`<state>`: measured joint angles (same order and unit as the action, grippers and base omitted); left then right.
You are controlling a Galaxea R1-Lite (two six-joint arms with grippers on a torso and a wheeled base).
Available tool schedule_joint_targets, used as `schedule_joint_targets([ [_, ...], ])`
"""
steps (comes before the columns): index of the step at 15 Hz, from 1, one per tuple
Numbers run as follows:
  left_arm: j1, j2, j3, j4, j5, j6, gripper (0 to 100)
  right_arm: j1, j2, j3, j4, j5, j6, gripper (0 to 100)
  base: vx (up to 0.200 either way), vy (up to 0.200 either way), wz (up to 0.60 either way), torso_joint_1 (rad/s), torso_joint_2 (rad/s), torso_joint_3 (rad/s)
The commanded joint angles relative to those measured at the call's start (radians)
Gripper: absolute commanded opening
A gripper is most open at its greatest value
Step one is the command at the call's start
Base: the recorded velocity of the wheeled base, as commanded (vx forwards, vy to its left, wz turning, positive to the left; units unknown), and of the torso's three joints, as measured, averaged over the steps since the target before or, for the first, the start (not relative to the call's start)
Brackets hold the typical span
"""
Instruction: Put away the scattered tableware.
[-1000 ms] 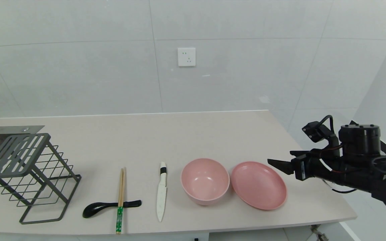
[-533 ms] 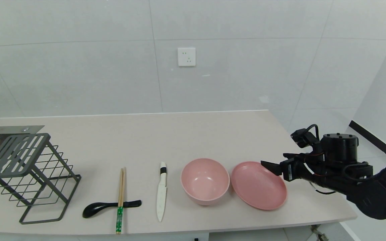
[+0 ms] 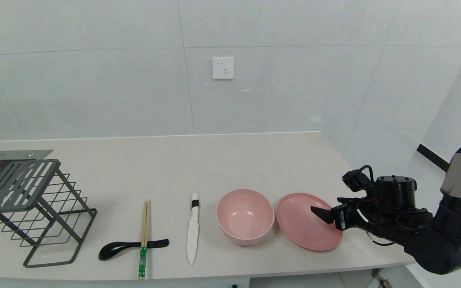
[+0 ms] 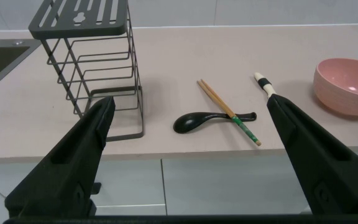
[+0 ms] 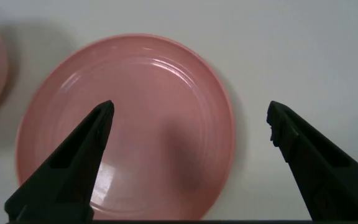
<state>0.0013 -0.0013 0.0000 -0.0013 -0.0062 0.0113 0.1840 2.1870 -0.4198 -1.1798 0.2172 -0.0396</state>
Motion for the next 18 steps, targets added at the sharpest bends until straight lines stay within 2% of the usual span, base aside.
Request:
schedule_joint_targets([
  [1,0.000,0.001,0.000,0.000,0.000,-0.001,100,0.002,0.020,0.001,-0.003,-0.002,0.000,100,0.000,0.000,0.00,0.000,0.00,0.000],
  [6,0.000,0.001,0.000,0.000,0.000,-0.001,100,0.002,0.092,0.024,-0.084,-0.007,0.001,100,0.000,0.000,0.00,0.000,0.00,0.000],
  [16,0.000,0.001,0.000,0.000,0.002,-0.002,100,0.064,0.123,0.045,-0.090,-0.009,0.009,100,0.000,0.000,0.00,0.000,0.00,0.000],
  [17,0.000,0.001,0.000,0.000,0.002,-0.002,100,0.061,0.132,0.045,-0.090,-0.010,0.009,0,0.000,0.000,0.00,0.000,0.00,0.000],
  [18,0.000,0.001,0.000,0.000,0.002,-0.002,100,0.052,0.138,0.045,-0.090,-0.022,0.009,0,0.000,0.000,0.00,0.000,0.00,0.000],
])
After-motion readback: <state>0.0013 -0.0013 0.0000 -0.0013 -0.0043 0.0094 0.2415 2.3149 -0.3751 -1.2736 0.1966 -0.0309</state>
